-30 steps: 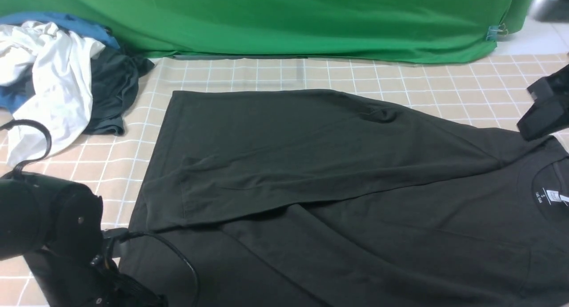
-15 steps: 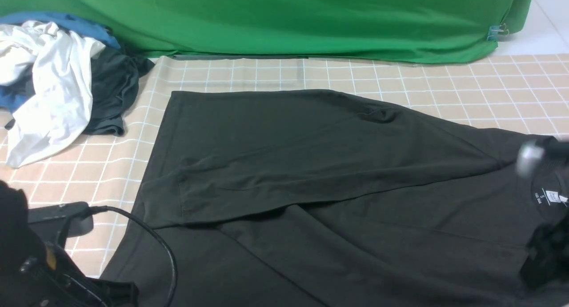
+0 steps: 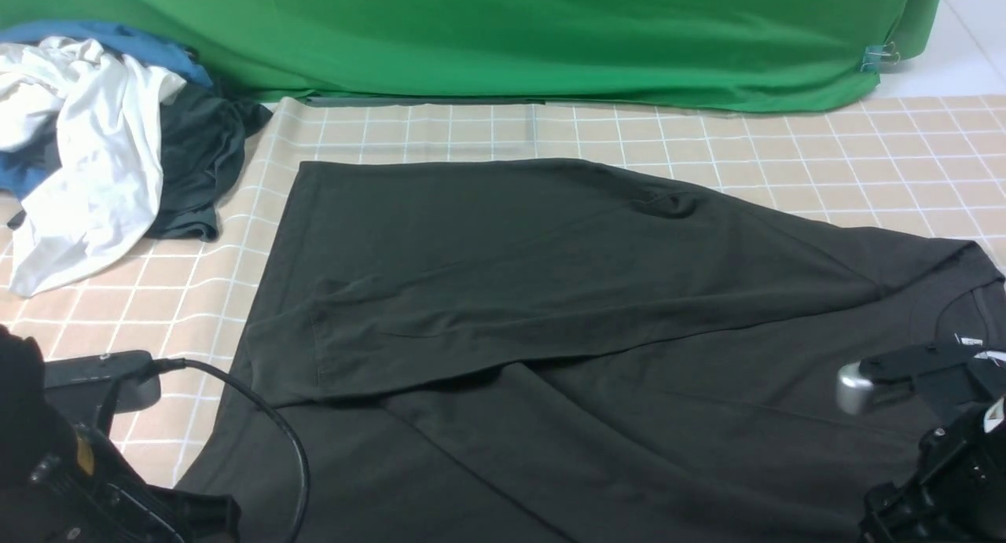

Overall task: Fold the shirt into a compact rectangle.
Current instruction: 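Grasp the near edge of the shirt at its hem and shoulder corners, then fold the black garment in half by bringing its near edge over to the far edge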

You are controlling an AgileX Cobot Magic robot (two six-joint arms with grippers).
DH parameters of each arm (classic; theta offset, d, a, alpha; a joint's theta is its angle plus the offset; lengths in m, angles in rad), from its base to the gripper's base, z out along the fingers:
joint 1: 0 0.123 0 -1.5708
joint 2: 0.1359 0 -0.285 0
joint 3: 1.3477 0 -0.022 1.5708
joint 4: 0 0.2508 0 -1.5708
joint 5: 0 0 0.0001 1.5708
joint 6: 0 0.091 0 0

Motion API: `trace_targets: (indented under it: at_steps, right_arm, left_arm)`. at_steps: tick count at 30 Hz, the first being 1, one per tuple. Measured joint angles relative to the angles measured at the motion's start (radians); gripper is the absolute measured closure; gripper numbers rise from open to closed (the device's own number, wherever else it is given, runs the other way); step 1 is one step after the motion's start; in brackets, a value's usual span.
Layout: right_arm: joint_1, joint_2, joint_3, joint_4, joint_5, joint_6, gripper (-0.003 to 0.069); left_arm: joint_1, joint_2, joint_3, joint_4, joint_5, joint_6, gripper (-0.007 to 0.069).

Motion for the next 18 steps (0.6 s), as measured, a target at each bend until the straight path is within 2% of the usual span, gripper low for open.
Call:
trace_targets:
  at_steps: [2,3,4,5,6,7,8,11,18]
  right_arm:
    - [0.0,0.019,-0.005,-0.014,-0.003,0.0,0.0145]
    - [0.0,0.025,-0.008,-0.023,-0.003,0.0,0.02]
    - [-0.001,0.031,-0.011,-0.042,-0.007,0.0,0.032]
    - [-0.001,0.032,-0.012,-0.044,-0.006,0.0,0.034]
    - [-0.001,0.033,-0.013,-0.048,-0.011,-0.006,0.0494]
    - [-0.001,0.033,-0.013,-0.048,-0.011,-0.009,0.0508]
    - [-0.001,0.033,-0.014,-0.047,-0.005,-0.018,0.057]
    - [0.0,0.023,-0.033,-0.057,0.043,-0.021,0.0608]
    - [0.0,-0.094,-0.128,-0.118,0.158,0.011,0.061]
  left_arm:
    - [0.0,0.0,0.0,0.0,-0.01,-0.005,0.0596]
    - [0.0,0.0,0.0,0.0,-0.018,-0.01,0.0596]
    - [0.0,0.0,0.0,0.0,-0.035,-0.025,0.0596]
    - [0.0,0.0,0.0,0.0,-0.038,-0.029,0.0596]
    - [0.0,0.0,-0.004,0.0,-0.054,-0.04,0.0596]
    - [0.0,0.0,-0.004,-0.001,-0.054,-0.043,0.0596]
    - [0.0,0.0,-0.013,-0.004,-0.058,-0.048,0.0596]
    - [0.0,0.0,-0.068,-0.011,-0.043,-0.064,0.0596]
    - [0.004,0.003,-0.246,-0.02,-0.018,-0.092,0.0596]
